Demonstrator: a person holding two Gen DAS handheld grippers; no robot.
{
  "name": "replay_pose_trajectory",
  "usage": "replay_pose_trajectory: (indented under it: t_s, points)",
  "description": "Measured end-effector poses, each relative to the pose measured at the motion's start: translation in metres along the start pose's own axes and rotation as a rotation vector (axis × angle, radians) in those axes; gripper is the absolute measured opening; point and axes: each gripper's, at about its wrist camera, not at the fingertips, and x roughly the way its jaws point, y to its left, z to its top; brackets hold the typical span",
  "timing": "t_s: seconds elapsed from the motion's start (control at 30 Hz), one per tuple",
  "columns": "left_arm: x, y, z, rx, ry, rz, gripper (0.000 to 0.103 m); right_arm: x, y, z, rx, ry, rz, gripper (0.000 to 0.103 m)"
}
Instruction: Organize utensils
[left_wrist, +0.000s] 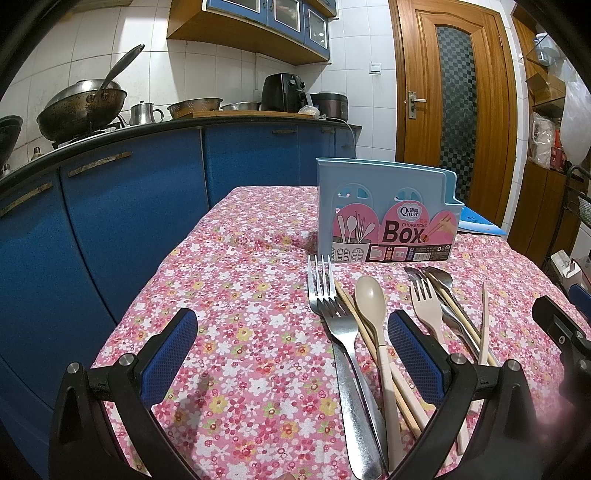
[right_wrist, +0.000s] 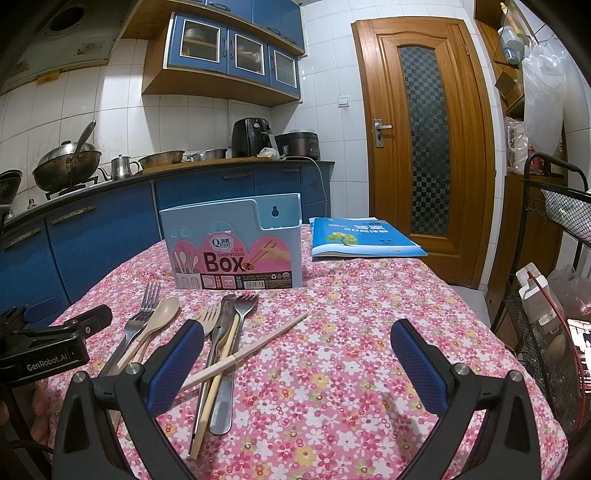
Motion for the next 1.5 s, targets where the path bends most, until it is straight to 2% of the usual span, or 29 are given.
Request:
replay_pose_trajectory:
  t_s: [1.33, 1.5]
  points:
    - [0.0001, 0.0000, 0.0000, 0.002, 0.002, 0.001, 0.103, -0.0003, -0.0004, 0.0002, -0.001, -0.002, 0.000, 0.103]
    - [-0.0015, -0.0006, 0.0002, 0.007, 0.012, 0.002, 0.103, 0.0022, -0.0021, -0.0002, 0.015, 0.023, 0.007, 0.103]
